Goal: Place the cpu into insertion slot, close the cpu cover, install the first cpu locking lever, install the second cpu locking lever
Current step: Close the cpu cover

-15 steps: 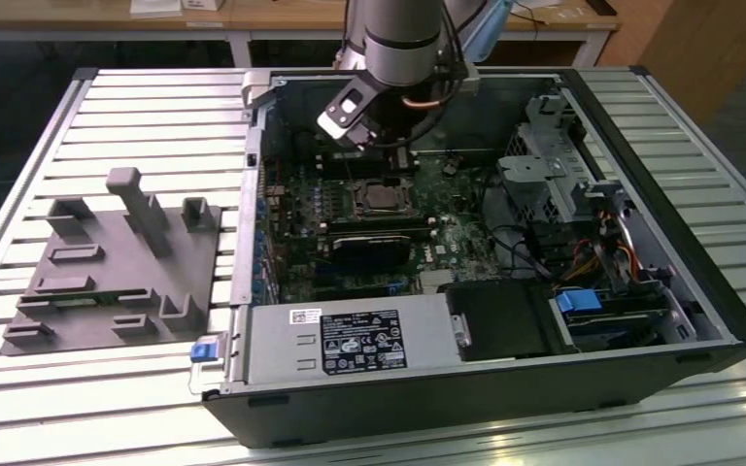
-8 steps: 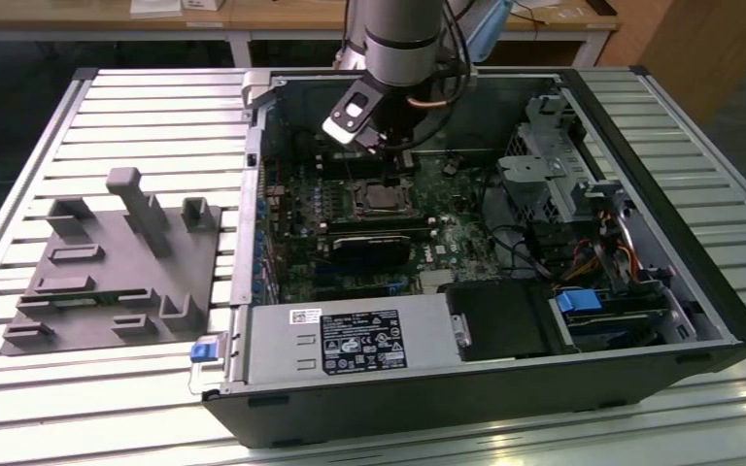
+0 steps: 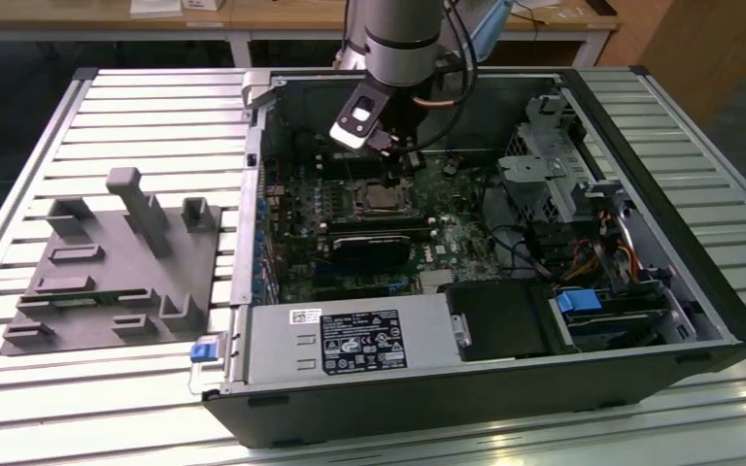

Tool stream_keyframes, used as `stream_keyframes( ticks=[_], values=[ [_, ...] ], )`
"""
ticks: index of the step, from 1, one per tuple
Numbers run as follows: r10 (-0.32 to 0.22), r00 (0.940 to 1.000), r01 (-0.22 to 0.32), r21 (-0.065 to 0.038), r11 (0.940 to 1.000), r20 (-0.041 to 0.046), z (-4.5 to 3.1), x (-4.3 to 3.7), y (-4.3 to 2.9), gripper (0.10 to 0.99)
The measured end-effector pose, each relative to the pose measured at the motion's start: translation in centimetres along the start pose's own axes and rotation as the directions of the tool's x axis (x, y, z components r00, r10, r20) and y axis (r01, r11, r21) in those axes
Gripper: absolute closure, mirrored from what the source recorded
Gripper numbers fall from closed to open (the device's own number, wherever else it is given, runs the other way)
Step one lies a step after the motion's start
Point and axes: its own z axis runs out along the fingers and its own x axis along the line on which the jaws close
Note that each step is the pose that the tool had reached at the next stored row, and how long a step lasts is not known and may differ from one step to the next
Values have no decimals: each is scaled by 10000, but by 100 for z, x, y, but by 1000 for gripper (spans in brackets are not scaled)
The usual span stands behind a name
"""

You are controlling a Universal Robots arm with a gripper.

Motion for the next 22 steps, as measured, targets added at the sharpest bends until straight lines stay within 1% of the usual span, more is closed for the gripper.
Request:
stream_keyframes(
  ticks=[3,6,9,11,14,17,20,22],
  values=[
    [-545,9985,545,10,9985,-1,1,0,0,984],
    [-1081,9941,1081,20,9941,0,3,0,0,984],
    [-1622,9868,1622,32,9867,0,4,0,0,984],
    [-1971,9804,1971,38,9804,-1,5,0,0,984],
    [-2492,9684,2492,47,9684,-4,7,0,0,984],
    [-3014,9535,3014,58,9535,-5,8,0,0,984],
    [-3507,9365,3507,67,9365,-6,9,0,-1,984],
    [-3841,9233,3841,74,9233,-8,10,0,-1,984]
  ],
)
